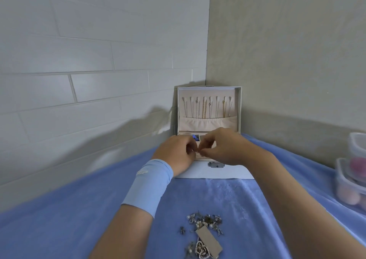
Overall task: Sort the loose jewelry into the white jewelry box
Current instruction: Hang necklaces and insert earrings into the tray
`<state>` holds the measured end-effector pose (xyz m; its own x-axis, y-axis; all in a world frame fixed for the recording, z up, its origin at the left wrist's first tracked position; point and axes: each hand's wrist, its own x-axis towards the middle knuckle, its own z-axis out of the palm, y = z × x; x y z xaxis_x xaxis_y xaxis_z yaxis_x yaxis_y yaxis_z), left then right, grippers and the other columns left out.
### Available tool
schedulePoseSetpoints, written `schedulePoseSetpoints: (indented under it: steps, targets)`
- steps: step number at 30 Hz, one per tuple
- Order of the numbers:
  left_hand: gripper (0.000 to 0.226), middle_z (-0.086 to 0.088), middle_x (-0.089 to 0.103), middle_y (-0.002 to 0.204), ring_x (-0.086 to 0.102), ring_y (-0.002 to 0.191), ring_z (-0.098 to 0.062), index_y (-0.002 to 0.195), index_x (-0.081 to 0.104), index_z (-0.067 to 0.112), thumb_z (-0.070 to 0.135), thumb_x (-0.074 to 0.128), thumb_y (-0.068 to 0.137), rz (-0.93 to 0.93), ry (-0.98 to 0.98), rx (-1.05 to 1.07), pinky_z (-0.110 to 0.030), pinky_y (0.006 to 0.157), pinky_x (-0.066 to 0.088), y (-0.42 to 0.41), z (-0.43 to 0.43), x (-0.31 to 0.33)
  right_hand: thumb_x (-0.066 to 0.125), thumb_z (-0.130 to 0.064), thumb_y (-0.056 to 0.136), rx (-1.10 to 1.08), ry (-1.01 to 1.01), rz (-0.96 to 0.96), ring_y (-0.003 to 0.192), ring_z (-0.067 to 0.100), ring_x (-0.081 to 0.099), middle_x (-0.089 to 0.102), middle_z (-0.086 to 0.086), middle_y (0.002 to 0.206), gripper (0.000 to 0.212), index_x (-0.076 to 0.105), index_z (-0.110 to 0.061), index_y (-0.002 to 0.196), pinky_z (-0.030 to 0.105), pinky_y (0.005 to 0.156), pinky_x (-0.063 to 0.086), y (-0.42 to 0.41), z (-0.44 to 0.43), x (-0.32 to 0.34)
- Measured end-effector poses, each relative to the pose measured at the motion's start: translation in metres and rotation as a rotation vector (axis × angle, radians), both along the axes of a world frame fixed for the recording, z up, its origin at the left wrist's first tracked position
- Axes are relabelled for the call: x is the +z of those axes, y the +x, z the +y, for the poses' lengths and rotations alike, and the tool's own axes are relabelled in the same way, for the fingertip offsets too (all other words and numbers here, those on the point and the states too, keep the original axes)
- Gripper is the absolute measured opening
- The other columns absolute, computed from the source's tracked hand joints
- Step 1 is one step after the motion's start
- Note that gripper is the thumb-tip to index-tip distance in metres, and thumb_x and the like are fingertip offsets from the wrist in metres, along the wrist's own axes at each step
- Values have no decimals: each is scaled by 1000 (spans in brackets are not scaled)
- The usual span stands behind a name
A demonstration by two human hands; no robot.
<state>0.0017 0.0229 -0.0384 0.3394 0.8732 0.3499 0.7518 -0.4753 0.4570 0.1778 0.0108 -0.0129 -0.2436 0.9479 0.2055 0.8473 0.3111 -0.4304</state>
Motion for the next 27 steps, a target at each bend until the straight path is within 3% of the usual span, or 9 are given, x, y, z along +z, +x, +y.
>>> schedulePoseSetpoints:
  steps: [4, 7, 10, 15, 18, 20, 23, 27]
  targets:
    - [16, 14, 58, 79, 58, 77, -16, 82, 58, 34, 19, 54, 86, 91, -241, -49, -30, 71, 48, -8, -26, 0, 72, -33, 84, 123, -202, -92, 75, 14, 65, 73, -4, 82, 11, 78, -24, 84, 35, 76, 54, -9, -25, -6]
    - [15, 14, 63, 81, 60, 77, -12, 81, 64, 35, 21, 60, 86, 147, -402, -104, -29, 77, 50, -13, -43, -7, 79, -30, 82, 159, -397, -181, 90, 11, 69, 75, -13, 94, 13, 80, -33, 95, 28, 85, 55, -10, -47, -8]
    - [7, 21, 65, 81, 61, 76, -1, 86, 72, 37, 30, 69, 85, 200, -470, -148, -23, 81, 49, -16, -55, -15, 84, -32, 77, 160, -519, -274, 69, 4, 62, 74, -16, 89, 19, 79, -38, 94, 18, 70, 49, -9, -62, -16]
    - [10, 22, 71, 80, 65, 85, -3, 88, 79, 34, 38, 73, 81, 275, -479, -119, -26, 86, 53, -13, -64, -18, 85, -35, 74, 98, -524, -270, 56, -3, 59, 77, -13, 88, 17, 79, -40, 89, 17, 64, 47, -4, -72, -24]
    - [10, 18, 73, 83, 67, 86, -5, 85, 79, 31, 37, 75, 79, 285, -475, -98, -28, 84, 55, -12, -64, -18, 85, -32, 75, 102, -478, -165, 56, 1, 57, 73, -13, 74, 15, 81, -36, 89, 18, 60, 48, -2, -72, -28]
    - [9, 13, 74, 83, 67, 82, -7, 83, 78, 28, 35, 74, 80, 259, -479, -94, -27, 79, 55, -12, -62, -18, 84, -29, 78, 94, -456, -64, 53, 1, 53, 67, -12, 64, 10, 82, -32, 87, 19, 56, 47, 0, -70, -31]
    - [7, 7, 74, 80, 67, 73, -8, 78, 73, 24, 29, 71, 82, 108, -480, -80, -22, 63, 50, -11, -60, -17, 85, -33, 78, 56, -422, 36, 57, 5, 51, 68, -8, 68, 4, 81, -32, 79, 19, 55, 45, 5, -65, -36]
    - [8, 3, 77, 90, 72, 79, -12, 76, 64, 19, 18, 65, 84, -113, -523, -81, -24, 59, 50, -10, -60, -19, 82, -31, 81, 42, -453, 61, 52, 5, 51, 65, -7, 62, 6, 81, -26, 83, 17, 51, 44, 8, -64, -40]
